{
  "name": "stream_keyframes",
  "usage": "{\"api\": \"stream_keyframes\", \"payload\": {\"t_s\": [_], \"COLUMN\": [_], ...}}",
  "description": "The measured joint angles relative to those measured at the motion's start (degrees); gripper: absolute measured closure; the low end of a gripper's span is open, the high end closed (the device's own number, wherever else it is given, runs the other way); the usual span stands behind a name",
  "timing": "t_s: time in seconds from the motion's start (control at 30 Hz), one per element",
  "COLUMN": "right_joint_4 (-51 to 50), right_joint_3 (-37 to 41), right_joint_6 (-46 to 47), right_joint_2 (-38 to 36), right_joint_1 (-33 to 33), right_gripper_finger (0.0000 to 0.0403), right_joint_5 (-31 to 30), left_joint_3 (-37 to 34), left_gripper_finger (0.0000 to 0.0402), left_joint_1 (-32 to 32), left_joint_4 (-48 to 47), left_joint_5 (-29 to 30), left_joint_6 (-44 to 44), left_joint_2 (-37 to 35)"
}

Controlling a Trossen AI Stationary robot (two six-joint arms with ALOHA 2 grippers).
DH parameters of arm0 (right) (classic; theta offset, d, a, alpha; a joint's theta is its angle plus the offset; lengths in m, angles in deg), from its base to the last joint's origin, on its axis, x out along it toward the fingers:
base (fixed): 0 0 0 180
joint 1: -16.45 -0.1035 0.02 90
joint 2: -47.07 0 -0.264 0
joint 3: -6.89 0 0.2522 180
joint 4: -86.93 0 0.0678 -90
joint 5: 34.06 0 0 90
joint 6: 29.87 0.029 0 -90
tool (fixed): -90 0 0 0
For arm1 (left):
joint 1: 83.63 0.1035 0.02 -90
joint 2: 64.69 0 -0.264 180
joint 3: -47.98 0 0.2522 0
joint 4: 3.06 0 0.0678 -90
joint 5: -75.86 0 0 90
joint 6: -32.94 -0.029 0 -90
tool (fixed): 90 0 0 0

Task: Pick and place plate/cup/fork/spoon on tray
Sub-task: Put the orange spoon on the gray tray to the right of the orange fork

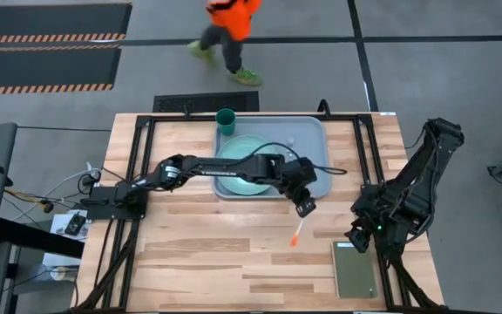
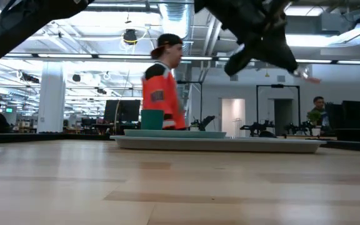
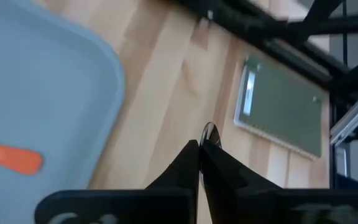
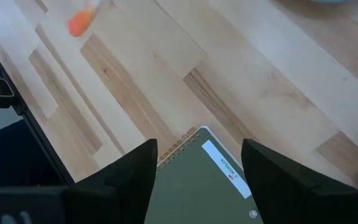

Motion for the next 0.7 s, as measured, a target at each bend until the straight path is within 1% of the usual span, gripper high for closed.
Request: {"api": "stream_keyframes", "payload": {"t_s": [0.17,0.37,0.5,0.7], "right_joint_4": [0.0,-0.2,-0.2,-0.2], "right_joint_3": [0.0,0.0,0.0,0.0], "right_joint_6": [-0.1,-0.2,-0.2,-0.2], "right_joint_2": [0.0,0.0,0.0,0.0], "right_joint_1": [0.0,0.0,0.0,0.0], "right_gripper_finger": [0.0143,0.0143,0.0143,0.0143], "right_joint_5": [0.0,-0.1,-1.3,-2.7], "left_joint_3": [0.0,0.0,0.0,-0.5], "left_gripper_finger": [0.0401,0.0401,0.0401,0.0401], "left_joint_1": [0.4,2.6,5.1,9.7], "left_joint_4": [1.4,9.8,16.0,18.3], "left_joint_5": [4.6,7.1,7.1,7.0], "left_joint_6": [-0.6,-0.7,-0.7,-2.1], "left_joint_2": [-3.1,-6.2,-6.6,-6.4]}}
